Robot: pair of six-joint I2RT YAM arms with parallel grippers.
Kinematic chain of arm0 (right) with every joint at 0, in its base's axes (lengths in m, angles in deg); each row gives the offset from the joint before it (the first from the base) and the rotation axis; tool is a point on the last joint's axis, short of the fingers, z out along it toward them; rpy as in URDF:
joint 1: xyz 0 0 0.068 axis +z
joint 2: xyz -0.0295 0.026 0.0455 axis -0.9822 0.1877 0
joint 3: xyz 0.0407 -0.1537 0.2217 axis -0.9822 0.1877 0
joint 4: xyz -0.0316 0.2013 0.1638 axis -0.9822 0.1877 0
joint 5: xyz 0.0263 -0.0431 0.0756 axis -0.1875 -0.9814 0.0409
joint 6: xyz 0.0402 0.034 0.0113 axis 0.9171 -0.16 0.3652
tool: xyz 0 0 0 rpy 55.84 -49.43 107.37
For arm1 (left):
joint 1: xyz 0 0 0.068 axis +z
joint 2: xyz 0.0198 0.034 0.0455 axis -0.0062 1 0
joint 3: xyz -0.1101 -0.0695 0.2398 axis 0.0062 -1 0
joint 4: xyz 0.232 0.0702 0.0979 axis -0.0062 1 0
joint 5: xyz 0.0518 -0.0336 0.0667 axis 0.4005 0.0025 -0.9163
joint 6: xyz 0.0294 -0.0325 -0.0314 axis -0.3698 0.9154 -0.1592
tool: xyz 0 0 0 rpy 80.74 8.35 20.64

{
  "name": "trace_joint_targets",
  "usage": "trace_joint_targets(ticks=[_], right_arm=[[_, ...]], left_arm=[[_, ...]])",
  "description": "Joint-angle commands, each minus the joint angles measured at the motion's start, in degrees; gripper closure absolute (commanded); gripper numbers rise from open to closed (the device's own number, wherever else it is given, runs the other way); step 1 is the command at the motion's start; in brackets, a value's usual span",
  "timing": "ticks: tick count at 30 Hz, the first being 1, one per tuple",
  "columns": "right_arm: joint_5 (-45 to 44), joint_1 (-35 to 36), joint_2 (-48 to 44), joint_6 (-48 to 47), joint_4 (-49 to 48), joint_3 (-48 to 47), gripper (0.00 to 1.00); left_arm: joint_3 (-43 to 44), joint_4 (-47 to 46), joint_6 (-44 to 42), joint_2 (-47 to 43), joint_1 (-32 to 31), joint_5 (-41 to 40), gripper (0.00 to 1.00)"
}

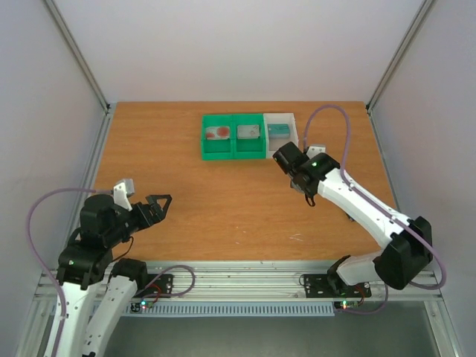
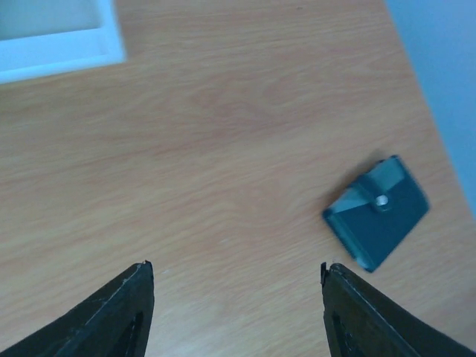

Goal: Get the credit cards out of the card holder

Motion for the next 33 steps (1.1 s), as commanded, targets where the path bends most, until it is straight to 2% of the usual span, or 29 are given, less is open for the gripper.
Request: trace_joint_targets(ticks=[1,10,16,19,27,33], right_arm=[[-6.76,-5.15,3.69,1.36,0.77,-0.45,0.41],[-4.62,-18.45,11.54,1.05,-2.56,1.42,0.46],[-1.62,-27.17,16.13,1.90,-4.05,2.19,0.50],[1.53,-30.97,17.27,2.34,-5.78,2.99,0.51],[7.24,-34.97,20.46,0.57,-10.42,4.46,0.52],[8.77,-38.60,22.52,0.27,-11.42,5.15,0.53]], left_arm=[[-0.21,-1.18,-0.34,-3.03,0.41,0.01,0.01],[0.75,-0.91,-1.72,-2.26,0.40,2.24,0.01],[-3.63,-6.50,-0.94,-0.91,0.40,13.62,0.01],[-4.58,-7.29,0.37,0.87,0.40,15.85,0.01],[-2.59,-4.04,-1.98,4.41,0.38,16.41,0.04],[-5.74,-5.15,-0.23,5.80,-0.52,19.57,0.10]])
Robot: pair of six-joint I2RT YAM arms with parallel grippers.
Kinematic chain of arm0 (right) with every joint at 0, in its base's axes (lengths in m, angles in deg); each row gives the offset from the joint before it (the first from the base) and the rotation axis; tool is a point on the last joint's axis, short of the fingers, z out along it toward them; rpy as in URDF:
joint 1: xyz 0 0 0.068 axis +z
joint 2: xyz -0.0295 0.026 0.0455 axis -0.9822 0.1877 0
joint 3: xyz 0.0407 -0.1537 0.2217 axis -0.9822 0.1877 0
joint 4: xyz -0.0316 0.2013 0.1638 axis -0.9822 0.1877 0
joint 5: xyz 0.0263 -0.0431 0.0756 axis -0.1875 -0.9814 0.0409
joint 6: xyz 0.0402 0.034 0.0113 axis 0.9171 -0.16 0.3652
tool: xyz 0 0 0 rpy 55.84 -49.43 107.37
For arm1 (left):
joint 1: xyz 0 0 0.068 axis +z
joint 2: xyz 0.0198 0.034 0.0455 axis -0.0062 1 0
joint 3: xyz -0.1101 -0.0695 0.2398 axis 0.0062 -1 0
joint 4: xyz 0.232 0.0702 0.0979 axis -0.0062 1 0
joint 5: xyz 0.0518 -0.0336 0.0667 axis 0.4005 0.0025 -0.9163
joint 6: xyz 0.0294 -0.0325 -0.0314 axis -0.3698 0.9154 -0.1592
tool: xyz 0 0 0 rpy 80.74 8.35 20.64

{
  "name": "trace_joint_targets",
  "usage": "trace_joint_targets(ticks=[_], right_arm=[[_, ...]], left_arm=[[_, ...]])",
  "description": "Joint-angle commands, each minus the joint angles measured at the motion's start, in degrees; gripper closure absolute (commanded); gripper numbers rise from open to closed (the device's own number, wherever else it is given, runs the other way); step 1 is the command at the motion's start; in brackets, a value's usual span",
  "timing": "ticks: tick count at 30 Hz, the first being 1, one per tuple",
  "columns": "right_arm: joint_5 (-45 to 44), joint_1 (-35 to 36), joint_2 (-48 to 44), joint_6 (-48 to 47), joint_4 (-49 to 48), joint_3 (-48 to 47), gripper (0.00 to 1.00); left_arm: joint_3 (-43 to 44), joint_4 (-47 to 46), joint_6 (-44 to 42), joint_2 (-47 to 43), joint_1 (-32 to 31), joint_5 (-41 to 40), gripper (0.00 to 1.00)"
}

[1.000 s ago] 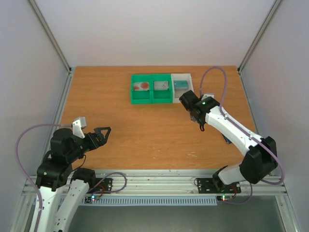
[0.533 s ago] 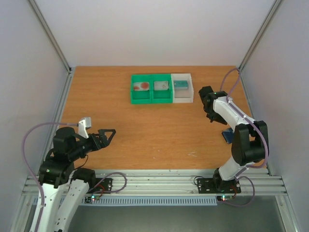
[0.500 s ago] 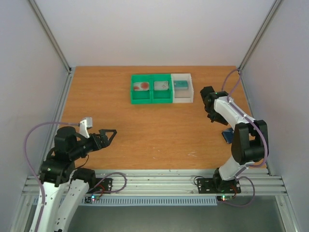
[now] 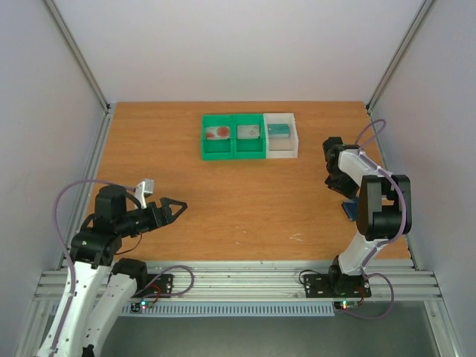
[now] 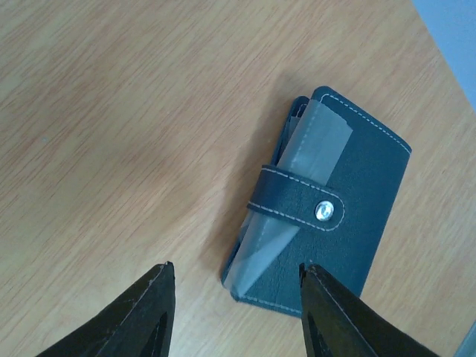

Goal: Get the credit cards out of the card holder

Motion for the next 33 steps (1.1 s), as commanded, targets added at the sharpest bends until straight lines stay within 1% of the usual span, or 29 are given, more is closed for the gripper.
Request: trace_joint_targets(ticks=[1,5,11,19,22,27,30,33], right_arm=[[1.25,-3.09,1.20,0.24,-1.18,0.70,0.53],[0.45,-3.37,2.75,1.12,-0.93,0.90,0.53],[-0.38,-4.25,3.90,2.41,0.29,0.55,0.53],[2.04,-6.82,5.66,2.54,1.03,0.33,0.53],[2.59,-7.03,6.18,2.20,0.96,0.11,0.55],[3.99,-7.32,5.99,0.96,-0.33,0.58,0.64],[5.14,-7.32,5.64,-0.02,-1.27,1.16,0.74],[6.14,-7.32,4.74,-0.80,-2.53,2.04,0.86]], left_arm=[[-1.89,-2.27,1.49,-0.07,-0.89,2.27,0.10],[-2.48,-3.64,3.01,-0.72,-1.99,1.17,0.11],[-1.86,-4.59,3.45,0.99,-3.41,0.38,0.12],[-2.21,-6.61,4.77,1.13,-4.05,0.19,0.13],[-2.39,-6.47,4.85,1.14,-4.10,-0.46,0.12],[-2.40,-6.12,4.90,0.95,-4.19,-0.28,0.13],[-1.98,-5.48,4.75,0.39,-4.19,-0.81,0.13],[-1.66,-5.05,4.52,-0.13,-4.19,-1.81,0.14]])
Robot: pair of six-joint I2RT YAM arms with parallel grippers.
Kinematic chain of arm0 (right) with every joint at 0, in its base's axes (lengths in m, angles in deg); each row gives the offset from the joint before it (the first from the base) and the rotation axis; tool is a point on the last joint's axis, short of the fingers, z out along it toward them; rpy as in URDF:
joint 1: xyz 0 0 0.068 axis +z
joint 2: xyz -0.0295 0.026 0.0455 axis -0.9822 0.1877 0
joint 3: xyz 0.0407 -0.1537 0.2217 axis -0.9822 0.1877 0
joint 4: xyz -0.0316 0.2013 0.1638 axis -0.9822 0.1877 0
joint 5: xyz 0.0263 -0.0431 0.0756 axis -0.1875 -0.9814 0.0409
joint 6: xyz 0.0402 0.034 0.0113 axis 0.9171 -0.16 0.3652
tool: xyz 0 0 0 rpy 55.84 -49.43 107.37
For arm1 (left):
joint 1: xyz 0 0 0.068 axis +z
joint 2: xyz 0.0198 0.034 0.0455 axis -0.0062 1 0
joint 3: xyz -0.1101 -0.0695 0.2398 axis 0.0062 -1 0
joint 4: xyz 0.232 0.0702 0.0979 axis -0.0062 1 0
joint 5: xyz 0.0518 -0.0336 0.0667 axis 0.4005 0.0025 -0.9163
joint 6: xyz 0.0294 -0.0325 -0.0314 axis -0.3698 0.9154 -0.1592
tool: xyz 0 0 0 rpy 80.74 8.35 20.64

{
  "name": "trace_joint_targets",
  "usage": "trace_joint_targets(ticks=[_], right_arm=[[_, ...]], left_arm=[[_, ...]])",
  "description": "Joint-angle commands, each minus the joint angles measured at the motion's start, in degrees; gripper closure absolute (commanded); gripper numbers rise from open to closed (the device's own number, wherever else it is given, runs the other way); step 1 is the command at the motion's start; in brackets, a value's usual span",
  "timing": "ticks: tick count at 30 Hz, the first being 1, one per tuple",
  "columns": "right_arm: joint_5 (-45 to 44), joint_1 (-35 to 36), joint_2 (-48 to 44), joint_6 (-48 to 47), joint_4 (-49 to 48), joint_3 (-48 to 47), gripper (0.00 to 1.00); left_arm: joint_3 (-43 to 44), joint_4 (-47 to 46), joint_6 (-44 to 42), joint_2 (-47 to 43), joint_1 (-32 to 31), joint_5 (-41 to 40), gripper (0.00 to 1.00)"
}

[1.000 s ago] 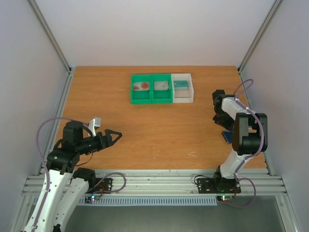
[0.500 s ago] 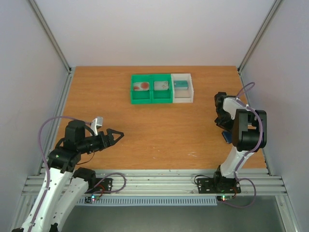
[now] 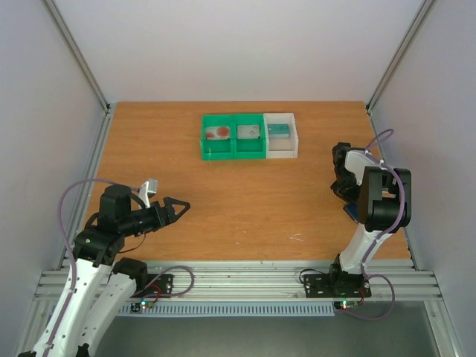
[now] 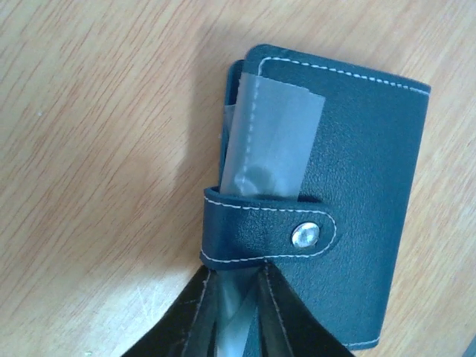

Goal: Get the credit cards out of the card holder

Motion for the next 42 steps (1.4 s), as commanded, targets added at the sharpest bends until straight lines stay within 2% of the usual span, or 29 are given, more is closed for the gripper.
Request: trace_joint_targets(ticks=[1,2,3,13,20,36,39,42], right_arm=[[2.33,-0.50,-1.09,-1.25,-2.72,1.80,0.92],[2.83,-0.50,-1.25,-1.49,-3.09,2.01,0.98],[3.30,-0.50,-1.48,-1.75,-3.52,2.18,0.99],[12.62,1.46,-7.06,-7.33,-8.96,5.14,0.99],[18.63,6.93,-12.14,-9.98,-10.62,6.50,0.99],[26.12,37.14,-16.84,-12.96,-11.70,6.56,0.99],[26.34,43.69,-16.17,-12.02,-12.18,6.81,0.99],[27.62,50.90,-15.33,-11.02,-13.71,7.03,0.99]], left_arm=[[0.49,-1.27,-0.34,-1.18,-0.23,-1.43,0.14],[0.84,-0.73,-0.44,-1.00,-0.23,-1.67,0.14],[1.17,-0.20,-0.96,-0.75,-0.19,-1.95,0.14],[2.70,2.22,-3.85,1.48,-0.22,-4.43,0.20],[2.49,2.01,-3.77,1.70,-0.23,-5.47,0.22],[0.84,2.30,-3.06,3.58,-0.32,-7.46,0.29],[1.15,3.37,-3.60,5.10,-0.28,-8.49,0.36],[1.04,2.77,-3.48,7.32,-0.58,-8.23,0.38]])
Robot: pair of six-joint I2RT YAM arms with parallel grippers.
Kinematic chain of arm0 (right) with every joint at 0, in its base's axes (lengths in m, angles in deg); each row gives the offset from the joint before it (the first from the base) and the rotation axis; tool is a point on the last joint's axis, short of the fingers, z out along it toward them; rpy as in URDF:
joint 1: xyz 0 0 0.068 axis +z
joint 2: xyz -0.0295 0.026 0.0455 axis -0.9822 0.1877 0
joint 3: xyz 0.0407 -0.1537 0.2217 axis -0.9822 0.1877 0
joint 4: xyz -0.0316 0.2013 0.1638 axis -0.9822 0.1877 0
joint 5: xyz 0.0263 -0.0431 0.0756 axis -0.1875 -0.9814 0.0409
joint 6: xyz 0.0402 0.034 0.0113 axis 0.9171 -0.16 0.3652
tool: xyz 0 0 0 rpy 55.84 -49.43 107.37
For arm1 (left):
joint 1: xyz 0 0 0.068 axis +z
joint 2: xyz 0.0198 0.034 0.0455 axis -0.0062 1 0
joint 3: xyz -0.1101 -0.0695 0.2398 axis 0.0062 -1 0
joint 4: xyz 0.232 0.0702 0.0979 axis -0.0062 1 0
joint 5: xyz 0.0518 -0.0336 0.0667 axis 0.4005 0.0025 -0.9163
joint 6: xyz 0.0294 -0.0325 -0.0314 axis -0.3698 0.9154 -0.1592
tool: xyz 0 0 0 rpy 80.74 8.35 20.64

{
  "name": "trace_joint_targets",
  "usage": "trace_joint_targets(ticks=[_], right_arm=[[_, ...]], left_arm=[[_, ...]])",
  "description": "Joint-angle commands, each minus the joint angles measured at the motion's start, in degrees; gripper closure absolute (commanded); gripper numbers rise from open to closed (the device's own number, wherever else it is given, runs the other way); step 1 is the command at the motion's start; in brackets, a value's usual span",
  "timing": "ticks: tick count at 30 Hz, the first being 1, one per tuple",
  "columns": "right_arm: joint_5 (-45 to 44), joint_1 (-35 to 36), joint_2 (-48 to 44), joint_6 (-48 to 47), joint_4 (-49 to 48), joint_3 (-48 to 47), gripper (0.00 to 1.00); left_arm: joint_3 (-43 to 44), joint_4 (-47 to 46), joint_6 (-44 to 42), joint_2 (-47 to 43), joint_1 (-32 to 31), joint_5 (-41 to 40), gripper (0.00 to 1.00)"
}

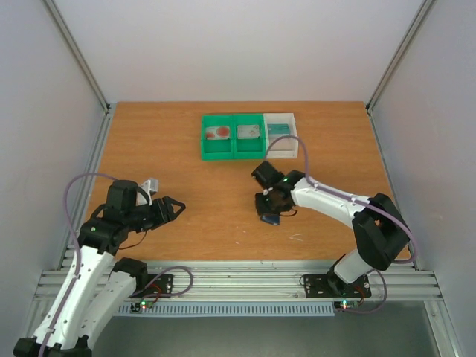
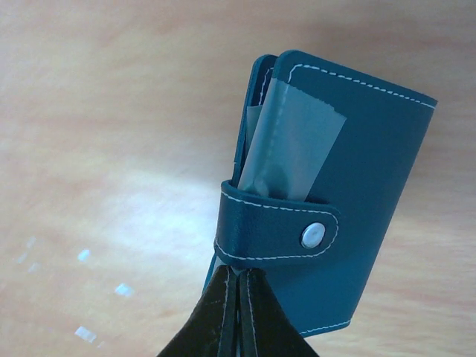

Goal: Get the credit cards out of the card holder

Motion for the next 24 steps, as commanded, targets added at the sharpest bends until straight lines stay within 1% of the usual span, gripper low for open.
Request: trace_joint_targets(ticks=[1,4,8,10,15,17,21,24], right_arm=[[3.68,8.94,0.75,0.80,-2.78,0.47,0.99],[6.17,12.28,1.26,1.42,-4.60,0.48,0.98],[5.93,13.06,0.48,0.68,-4.69,0.61,0.91],[4.72,13.11,-0.24,-0.35,-3.63,0.49,0.86],[3.98,12.90,-3.18,-3.60,-3.29,1.10,0.70],[3.81,11.86,-4.11,-4.26,-4.14,2.25,0.68],[10.52,5.63,-3.12,-4.33,-7.86,5.13,0.69],[13.79,2.15,-2.06,-6.50,-10.34,6.29,0.70]], left_arm=[[-0.11,-1.21,-0.22,3.22,-0.87,-0.91,0.38],[-0.70,-3.85,0.35,4.59,-3.59,-2.13,0.38],[-1.81,-9.38,2.73,7.19,-9.99,-3.87,0.38],[-1.84,-11.11,3.39,9.01,-13.59,-5.63,0.38],[-2.62,-15.57,4.73,12.57,-19.24,-8.73,0.38],[-3.05,-17.41,5.56,13.81,-21.13,-9.81,0.38],[-4.11,-22.45,6.77,16.23,-24.85,-11.64,0.38],[-5.41,-26.01,6.80,17.99,-26.42,-12.79,0.37]])
